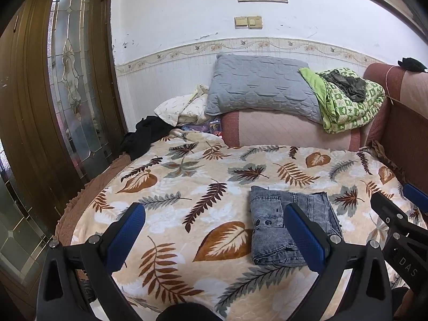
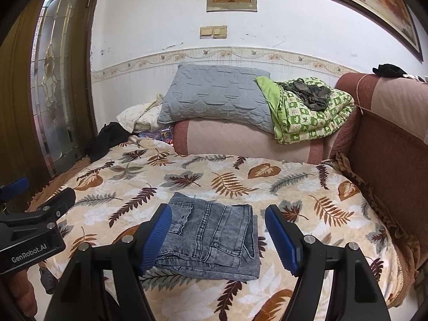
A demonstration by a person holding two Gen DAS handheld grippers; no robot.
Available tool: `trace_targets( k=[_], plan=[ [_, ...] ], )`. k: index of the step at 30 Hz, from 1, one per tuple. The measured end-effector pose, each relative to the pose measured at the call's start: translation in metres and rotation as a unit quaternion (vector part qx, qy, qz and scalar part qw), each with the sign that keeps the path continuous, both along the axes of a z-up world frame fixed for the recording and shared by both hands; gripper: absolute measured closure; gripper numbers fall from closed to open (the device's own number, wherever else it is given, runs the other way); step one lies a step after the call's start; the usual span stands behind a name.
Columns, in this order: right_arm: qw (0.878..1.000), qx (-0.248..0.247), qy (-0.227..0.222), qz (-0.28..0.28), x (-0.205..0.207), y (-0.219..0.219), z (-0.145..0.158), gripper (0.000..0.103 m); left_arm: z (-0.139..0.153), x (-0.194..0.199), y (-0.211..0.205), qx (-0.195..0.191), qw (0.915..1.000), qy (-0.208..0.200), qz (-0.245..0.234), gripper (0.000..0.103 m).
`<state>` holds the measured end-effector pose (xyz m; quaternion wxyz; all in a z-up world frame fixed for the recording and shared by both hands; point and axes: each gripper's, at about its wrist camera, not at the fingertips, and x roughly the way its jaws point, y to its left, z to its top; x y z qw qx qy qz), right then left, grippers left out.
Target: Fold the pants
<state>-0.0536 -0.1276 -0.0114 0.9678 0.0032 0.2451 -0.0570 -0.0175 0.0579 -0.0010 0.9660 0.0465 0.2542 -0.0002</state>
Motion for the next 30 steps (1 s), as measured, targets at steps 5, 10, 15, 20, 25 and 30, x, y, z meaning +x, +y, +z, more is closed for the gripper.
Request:
trace_targets(
  k=[5,10,15,20,25,30],
  plan=[
    [1.0,-0.004,-0.003,0.002,0.0016,0.0048,0.0057,0.027,0.0023,-0.0029,-0.0006,0.0,1.0,-0.002,0.003,0.0],
    [1.0,-0.006,-0.004,0.003,0.0028,0.007,0.0073,0.027,0.0041,-0.0047,-0.0008,-0.002,1.0,-0.004,0.007,0.0],
    [1.0,-0.008,0.002,0.005,0.0029,0.0078,0.0064,0.027,0.0044,-0.0042,-0.0005,-0.002,1.0,-0.003,0.008,0.0],
    [1.0,-0.009,0.002,0.009,0.0038,0.0083,0.0057,0.027,0.0048,-0.0047,-0.0006,-0.002,1.0,-0.004,0.008,0.0],
    [1.0,-0.012,0.002,0.011,0.0047,0.0095,0.0062,0.027,0.0065,-0.0044,-0.0006,-0.004,1.0,-0.005,0.006,0.0],
    [1.0,-0.012,0.002,0.011,0.0049,0.01,0.0062,0.027,0.0073,-0.005,0.0,-0.006,0.9999,-0.004,0.008,0.0]
  ],
)
